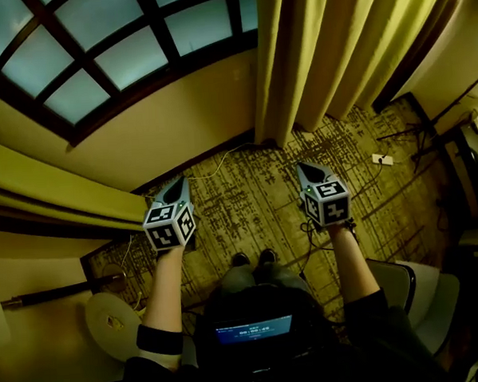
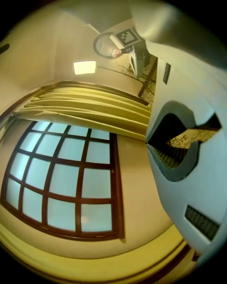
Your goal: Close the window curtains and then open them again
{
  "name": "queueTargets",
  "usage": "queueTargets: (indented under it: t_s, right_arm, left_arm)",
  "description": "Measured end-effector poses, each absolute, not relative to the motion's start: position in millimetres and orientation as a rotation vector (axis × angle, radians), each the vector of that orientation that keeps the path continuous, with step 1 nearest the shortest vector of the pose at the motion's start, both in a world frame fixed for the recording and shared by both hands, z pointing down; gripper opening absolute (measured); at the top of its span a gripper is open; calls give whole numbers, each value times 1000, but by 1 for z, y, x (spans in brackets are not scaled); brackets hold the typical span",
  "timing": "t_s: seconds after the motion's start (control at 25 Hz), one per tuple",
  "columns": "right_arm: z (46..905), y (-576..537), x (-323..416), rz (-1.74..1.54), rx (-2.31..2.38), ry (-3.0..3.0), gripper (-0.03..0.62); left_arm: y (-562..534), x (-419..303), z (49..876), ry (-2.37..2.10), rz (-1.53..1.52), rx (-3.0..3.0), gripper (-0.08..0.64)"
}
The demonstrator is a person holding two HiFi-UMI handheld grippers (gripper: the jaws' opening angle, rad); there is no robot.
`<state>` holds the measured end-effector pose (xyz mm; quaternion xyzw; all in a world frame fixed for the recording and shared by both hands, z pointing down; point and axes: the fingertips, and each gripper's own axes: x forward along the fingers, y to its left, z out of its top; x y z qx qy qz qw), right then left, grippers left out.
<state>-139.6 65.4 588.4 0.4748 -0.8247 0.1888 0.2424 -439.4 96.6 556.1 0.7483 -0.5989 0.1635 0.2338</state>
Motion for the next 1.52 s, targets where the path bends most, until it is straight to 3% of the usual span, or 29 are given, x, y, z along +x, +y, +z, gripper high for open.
queueTargets:
  t_s: [1.52]
  right_arm:
    - [593,69,-159,512,1404,-2128,14]
  left_arm:
    - [74,-440,576,-1369,418,2228,-11]
